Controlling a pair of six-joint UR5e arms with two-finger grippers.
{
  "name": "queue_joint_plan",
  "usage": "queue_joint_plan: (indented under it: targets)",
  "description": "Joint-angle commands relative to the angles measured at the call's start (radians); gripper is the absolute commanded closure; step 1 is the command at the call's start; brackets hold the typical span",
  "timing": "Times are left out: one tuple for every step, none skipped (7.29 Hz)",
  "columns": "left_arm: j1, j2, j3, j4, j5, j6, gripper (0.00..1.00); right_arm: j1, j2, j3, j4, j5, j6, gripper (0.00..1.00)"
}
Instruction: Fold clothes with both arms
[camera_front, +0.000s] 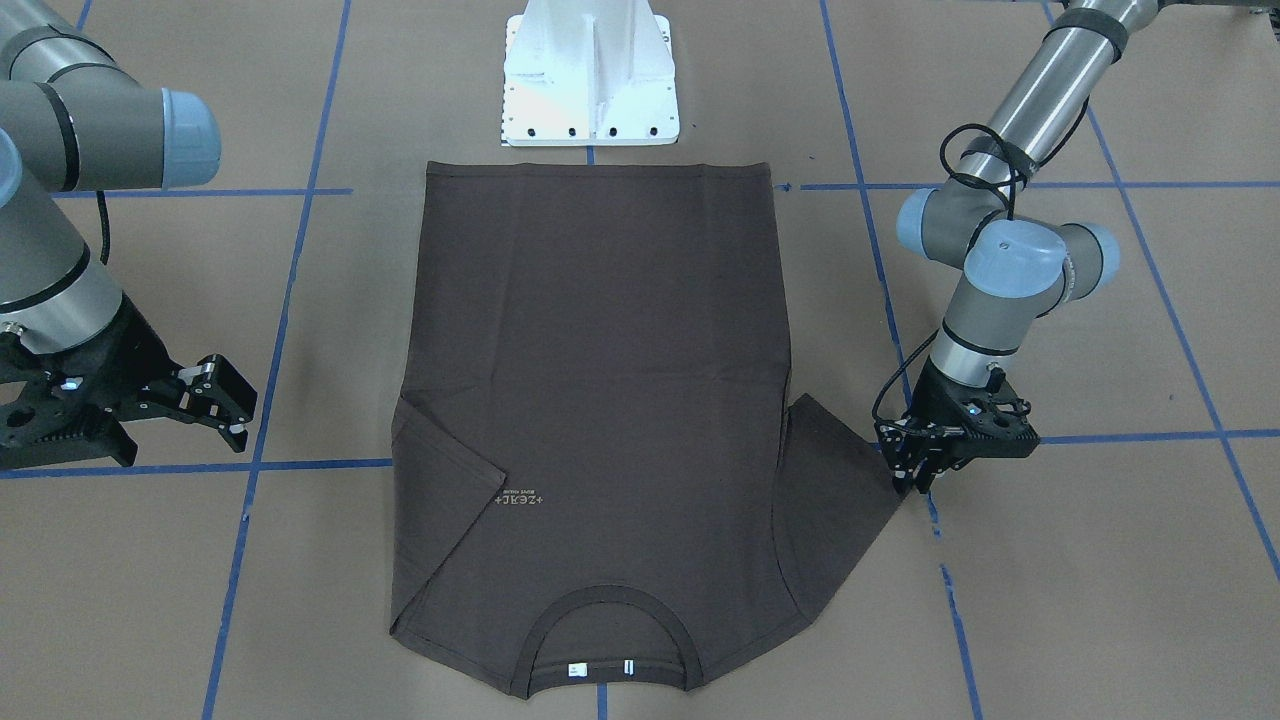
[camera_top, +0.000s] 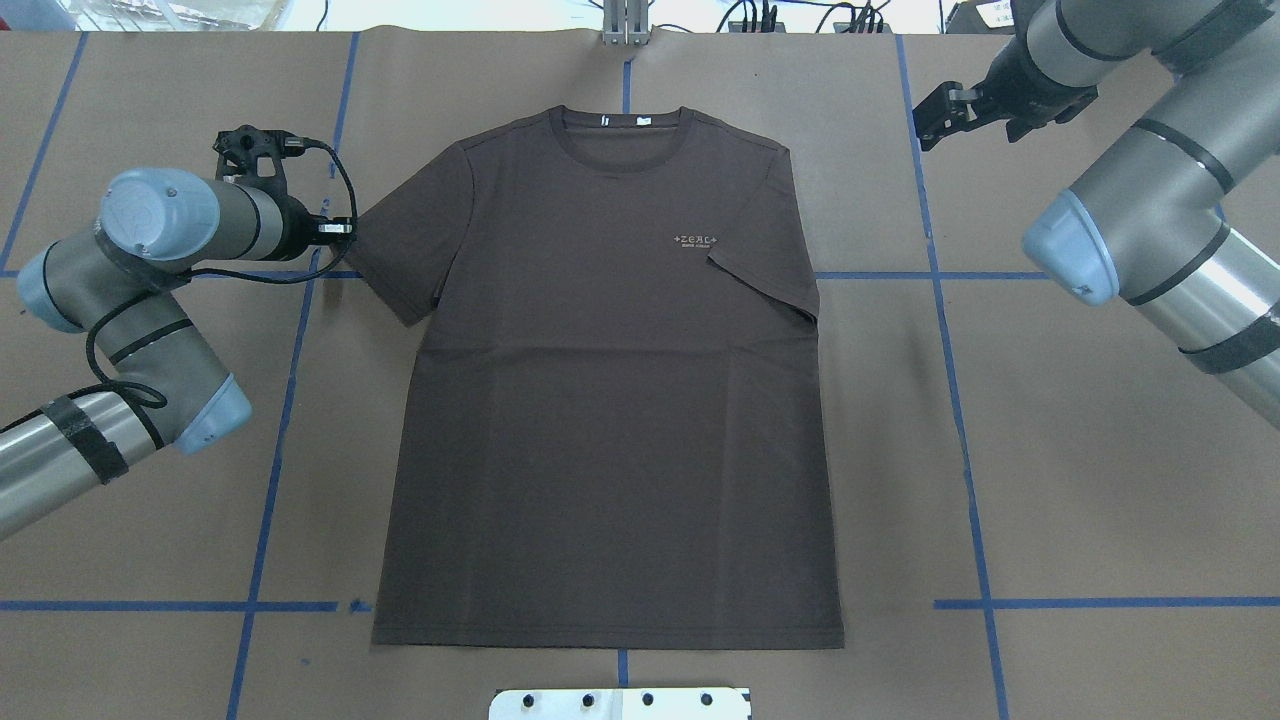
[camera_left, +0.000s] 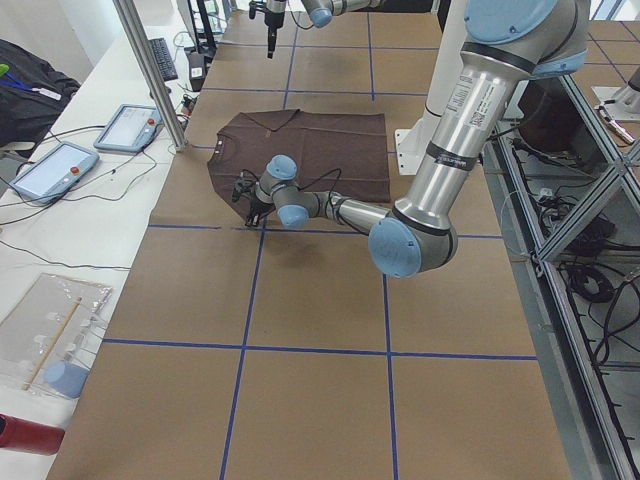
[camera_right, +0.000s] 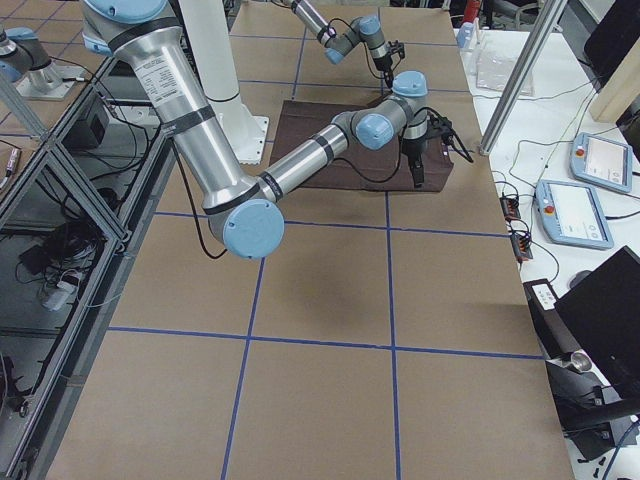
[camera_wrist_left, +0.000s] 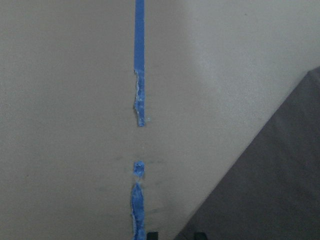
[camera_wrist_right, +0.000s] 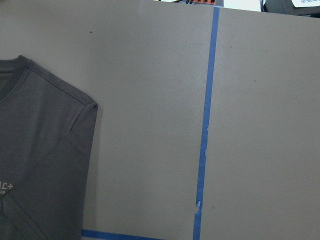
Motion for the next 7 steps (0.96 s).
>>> queue_joint_plan:
  targets:
    - [0.0,-0.001,-0.002,0.002,0.0,-0.004,0.78,-0.001,-0.005,-0.001,0.0,0.0,0.0,0.0]
    - [0.002,-0.001,-0.003,0.0,0.0,-0.007,1.0,-0.001,-0.005,-0.001,0.0,-0.002,0.0,0.0]
    - [0.005,-0.001,-0.006,0.003,0.012,-0.002,1.0,0.001,-0.005,-0.001,0.0,0.0,0.0,0.0]
    - [0.005,-0.008,-0.023,0.011,0.02,-0.001,1.0,-0.001,-0.005,-0.001,0.0,0.0,0.0,0.0]
    - [0.009,-0.019,-0.05,0.047,0.018,0.001,1.0,-0.001,-0.005,0.001,-0.001,0.0,0.001,0.0]
    - [0.011,-0.069,-0.072,0.131,0.018,-0.001,1.0,-0.001,-0.005,-0.001,0.0,0.0,0.002,0.0]
    - [0.012,-0.14,-0.087,0.249,0.017,-0.001,1.0,-0.001,-0.005,0.001,0.0,0.0,0.003,0.0]
